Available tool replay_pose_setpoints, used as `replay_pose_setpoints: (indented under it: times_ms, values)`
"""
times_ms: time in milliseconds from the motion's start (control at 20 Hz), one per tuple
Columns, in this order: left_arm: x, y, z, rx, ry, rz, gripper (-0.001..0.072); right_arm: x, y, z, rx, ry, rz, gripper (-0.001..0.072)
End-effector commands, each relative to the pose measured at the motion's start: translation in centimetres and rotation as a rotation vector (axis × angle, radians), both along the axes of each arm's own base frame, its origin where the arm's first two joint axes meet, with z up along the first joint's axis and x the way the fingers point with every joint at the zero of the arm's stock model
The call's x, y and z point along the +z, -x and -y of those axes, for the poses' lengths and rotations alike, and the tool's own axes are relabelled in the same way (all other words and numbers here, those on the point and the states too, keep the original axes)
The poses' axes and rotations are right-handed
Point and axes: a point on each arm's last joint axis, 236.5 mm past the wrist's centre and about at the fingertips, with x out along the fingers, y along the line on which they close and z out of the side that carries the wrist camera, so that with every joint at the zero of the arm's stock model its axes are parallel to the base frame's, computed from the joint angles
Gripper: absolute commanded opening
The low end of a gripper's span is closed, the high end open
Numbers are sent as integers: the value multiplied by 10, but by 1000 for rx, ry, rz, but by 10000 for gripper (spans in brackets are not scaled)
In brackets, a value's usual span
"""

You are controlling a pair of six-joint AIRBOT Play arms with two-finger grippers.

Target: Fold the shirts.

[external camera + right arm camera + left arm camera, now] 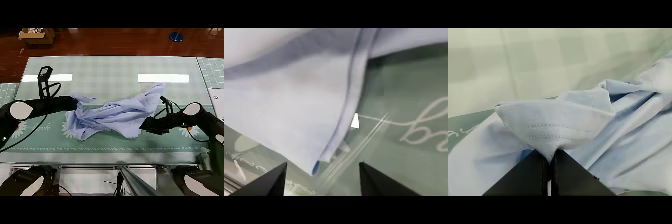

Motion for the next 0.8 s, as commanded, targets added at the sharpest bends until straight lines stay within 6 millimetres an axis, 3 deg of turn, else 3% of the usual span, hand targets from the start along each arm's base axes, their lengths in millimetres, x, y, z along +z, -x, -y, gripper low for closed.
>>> replay_pose_setpoints:
  times_ms: [0, 100, 300, 350, 500, 600, 650, 750]
  values:
    - [0, 0, 0, -3, -1, 0, 26, -5, -2, -15, -20, 19, 23, 521]
    - [0, 0, 0, -2, -1, 0, 27, -9, -3, -25, -31, 31, 27, 518]
    - [0, 0, 0, -2, -1, 0, 26, -35, 22, -42, 42, 63, -60, 518]
    - [0, 0, 0, -3, -2, 1, 27, -39, 22, -44, 41, 69, -59, 479]
    - [-1, -1, -3, -2, -13, 4, 27, -35, -2, -52, -41, 33, -3, 24]
    - [3, -3, -6, -7, -33, 21, 26, -9, -21, -64, -20, -36, 79, 27]
    - [10, -6, -8, -11, -48, 47, 26, 15, -33, -70, 2, -76, 139, 27]
    - [47, -18, -15, -20, -97, 160, 26, 81, -56, -75, 41, -146, 289, 27]
